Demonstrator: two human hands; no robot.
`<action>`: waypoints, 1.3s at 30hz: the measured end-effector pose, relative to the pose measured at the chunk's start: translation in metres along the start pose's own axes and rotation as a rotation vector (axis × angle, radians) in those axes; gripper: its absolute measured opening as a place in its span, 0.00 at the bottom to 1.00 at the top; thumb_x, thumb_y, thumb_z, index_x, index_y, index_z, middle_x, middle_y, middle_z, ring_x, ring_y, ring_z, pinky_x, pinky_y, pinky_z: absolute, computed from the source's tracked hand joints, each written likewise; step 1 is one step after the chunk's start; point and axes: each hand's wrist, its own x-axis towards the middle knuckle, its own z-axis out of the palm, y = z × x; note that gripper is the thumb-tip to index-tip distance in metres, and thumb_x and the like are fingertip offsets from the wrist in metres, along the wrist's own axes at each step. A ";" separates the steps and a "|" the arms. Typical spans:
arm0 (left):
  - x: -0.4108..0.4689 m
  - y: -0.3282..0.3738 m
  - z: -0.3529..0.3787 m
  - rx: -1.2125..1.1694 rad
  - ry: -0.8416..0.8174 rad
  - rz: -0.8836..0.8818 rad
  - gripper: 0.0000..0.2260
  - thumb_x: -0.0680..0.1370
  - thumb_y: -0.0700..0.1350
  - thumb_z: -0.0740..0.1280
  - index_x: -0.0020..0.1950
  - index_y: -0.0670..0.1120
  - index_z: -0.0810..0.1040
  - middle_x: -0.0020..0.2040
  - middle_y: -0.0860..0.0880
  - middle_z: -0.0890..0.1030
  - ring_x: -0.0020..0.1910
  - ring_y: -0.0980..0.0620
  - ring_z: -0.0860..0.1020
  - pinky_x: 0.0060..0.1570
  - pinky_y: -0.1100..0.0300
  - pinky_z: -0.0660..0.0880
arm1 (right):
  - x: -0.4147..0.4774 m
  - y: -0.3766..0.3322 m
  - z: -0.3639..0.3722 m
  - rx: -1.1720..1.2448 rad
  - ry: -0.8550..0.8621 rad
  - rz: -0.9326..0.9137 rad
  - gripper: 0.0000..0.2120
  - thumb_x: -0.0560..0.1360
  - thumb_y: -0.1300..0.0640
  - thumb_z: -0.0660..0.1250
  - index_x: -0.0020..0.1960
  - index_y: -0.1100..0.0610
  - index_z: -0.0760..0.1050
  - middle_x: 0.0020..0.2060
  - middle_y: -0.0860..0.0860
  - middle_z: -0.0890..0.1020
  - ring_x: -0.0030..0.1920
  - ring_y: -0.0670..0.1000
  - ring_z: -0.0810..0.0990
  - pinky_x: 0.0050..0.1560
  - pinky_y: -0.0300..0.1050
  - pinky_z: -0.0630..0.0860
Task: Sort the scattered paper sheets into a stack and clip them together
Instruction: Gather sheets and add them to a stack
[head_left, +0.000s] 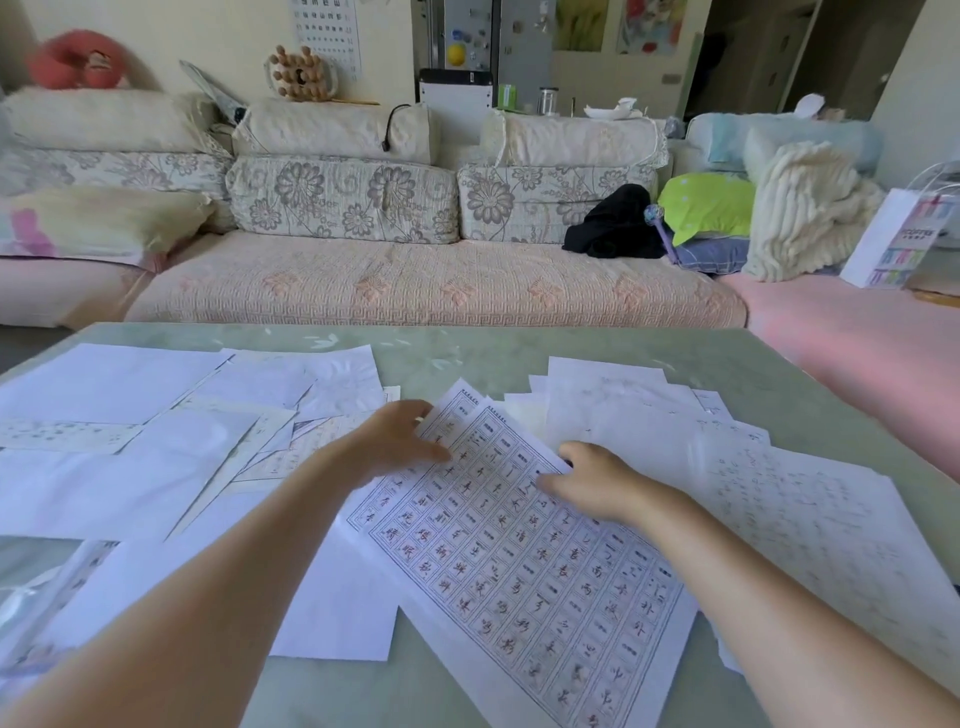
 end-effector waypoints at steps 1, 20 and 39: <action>0.001 0.001 0.000 0.029 0.022 0.021 0.13 0.72 0.41 0.75 0.55 0.48 0.79 0.50 0.49 0.83 0.48 0.49 0.82 0.45 0.56 0.79 | -0.002 -0.003 0.000 0.023 -0.011 -0.008 0.15 0.74 0.44 0.68 0.54 0.50 0.68 0.48 0.47 0.76 0.41 0.47 0.76 0.38 0.43 0.72; 0.051 -0.006 0.049 0.207 0.190 0.017 0.19 0.78 0.44 0.67 0.68 0.47 0.73 0.65 0.49 0.76 0.62 0.47 0.75 0.58 0.59 0.70 | 0.021 0.087 -0.046 0.275 0.397 0.360 0.15 0.73 0.63 0.68 0.59 0.66 0.78 0.52 0.59 0.84 0.37 0.53 0.78 0.38 0.43 0.71; 0.136 0.020 0.067 0.726 0.012 0.028 0.50 0.62 0.72 0.71 0.77 0.49 0.59 0.73 0.47 0.63 0.74 0.45 0.58 0.70 0.44 0.62 | 0.043 0.104 -0.044 0.220 0.366 0.292 0.08 0.69 0.63 0.63 0.44 0.57 0.79 0.35 0.52 0.83 0.29 0.51 0.73 0.30 0.41 0.67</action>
